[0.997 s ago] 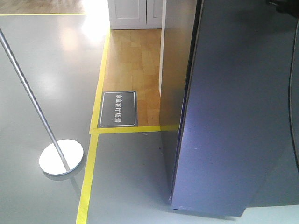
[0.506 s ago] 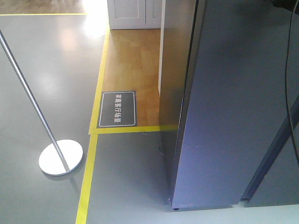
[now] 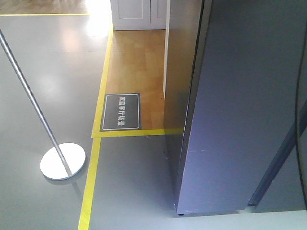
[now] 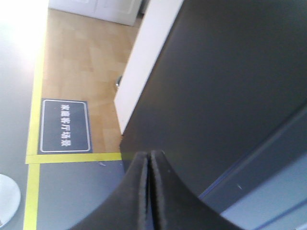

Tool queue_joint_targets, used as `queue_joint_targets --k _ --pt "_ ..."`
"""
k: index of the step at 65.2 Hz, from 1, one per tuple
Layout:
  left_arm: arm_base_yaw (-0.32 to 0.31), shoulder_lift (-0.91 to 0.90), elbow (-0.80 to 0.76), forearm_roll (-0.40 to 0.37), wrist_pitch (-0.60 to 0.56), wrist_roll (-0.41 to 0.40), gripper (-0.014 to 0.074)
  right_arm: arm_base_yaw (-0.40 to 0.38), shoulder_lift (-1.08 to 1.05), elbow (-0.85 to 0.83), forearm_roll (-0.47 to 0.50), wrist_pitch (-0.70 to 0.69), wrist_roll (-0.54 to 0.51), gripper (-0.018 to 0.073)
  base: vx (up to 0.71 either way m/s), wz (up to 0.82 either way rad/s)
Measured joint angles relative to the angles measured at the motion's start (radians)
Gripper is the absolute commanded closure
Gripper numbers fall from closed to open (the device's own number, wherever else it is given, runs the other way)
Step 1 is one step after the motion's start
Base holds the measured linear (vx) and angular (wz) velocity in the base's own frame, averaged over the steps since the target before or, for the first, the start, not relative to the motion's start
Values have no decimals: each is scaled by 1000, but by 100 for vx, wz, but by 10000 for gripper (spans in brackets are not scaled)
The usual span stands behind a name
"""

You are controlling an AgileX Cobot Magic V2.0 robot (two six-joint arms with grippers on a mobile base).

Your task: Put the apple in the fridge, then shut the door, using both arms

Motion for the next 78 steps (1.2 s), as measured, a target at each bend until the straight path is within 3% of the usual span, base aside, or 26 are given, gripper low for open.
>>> queue_joint_targets --k 17,25,48,60,69,78 --pt "0 -127 27 -2 100 -3 603 1 -115 3 -24 317 111 562 0 0" --pt "0 -243 142 -5 65 -2 603 1 -189 91 -24 349 118 562 0 0" --pt "0 -752 864 -11 -124 62 603 1 -641 814 -21 168 -18 562 0 0" --pt "0 -985 1197 -75 -227 67 603 1 -885 1154 -14 14 -41 562 0 0" --pt "0 -1063 1311 -115 -263 67 603 1 -994 1270 -5 -40 -41 562 0 0" --pt "0 -1076 1330 -143 -289 67 603 1 -1025 1297 5 -41 -41 562 0 0"
